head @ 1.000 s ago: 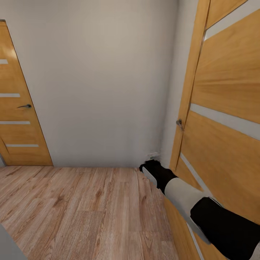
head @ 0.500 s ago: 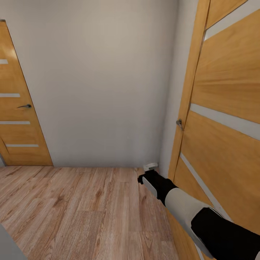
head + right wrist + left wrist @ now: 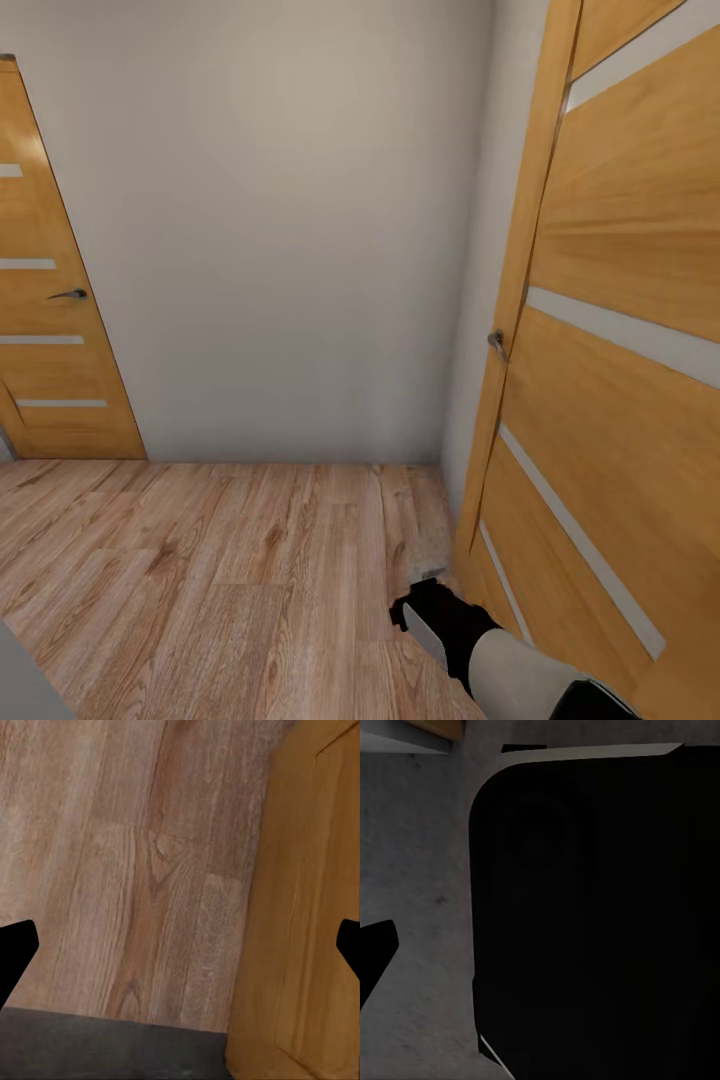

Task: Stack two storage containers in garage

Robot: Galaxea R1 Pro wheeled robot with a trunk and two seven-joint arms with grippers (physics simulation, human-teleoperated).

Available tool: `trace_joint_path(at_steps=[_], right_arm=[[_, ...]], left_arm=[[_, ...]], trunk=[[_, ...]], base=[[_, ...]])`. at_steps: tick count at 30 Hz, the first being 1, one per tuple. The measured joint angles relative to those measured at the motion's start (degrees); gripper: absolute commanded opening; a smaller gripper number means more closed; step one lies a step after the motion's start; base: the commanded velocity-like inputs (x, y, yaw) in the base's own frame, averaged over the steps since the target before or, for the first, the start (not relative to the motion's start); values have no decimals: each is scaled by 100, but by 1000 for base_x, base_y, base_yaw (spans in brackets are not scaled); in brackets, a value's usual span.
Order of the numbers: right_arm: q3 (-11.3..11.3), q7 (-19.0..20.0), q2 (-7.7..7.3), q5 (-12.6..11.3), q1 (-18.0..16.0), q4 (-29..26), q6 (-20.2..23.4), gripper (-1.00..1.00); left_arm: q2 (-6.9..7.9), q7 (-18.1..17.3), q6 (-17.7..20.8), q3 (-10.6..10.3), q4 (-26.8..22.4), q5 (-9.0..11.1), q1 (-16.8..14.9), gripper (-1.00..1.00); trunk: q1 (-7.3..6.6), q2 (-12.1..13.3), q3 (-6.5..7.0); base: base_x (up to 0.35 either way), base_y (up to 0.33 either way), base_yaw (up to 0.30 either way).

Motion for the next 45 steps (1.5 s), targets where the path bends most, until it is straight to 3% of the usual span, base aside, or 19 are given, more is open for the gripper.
trace_joint_path(at_steps=[6,10,19,32,39,45], right_arm=[[-6,387,0,9,322,1060,-709,100],[-8,914,-42,18,424,1669,-1227,100],[-7,1011,-257,498,1060,1749,-1503,100],[-7,1267,-740,524,1892,1750,-2131,100],[-9,1510,-1098,517,2430,1752,-2588,100],[-10,1633,-1167,476,2786,1749,-2697,100]], left_arm=[[0,-4,-1,-1,0,0,0,100],[0,-3,0,-5,0,0,0,100],[0,0,0,-3,0,0,0,100],[0,0,-1,-1,0,0,0,100],[0,0,-1,2,0,0,0,100],[-1,-1,-2,-3,0,0,0,100]], trunk=[[0,0,0],[0,0,0],[0,0,0],[0,0,0],[0,-1,-1],[0,0,0]], base=[[0,0,0],[0,0,0],[0,0,0],[0,0,0],[0,0,0],[0,0,0]])
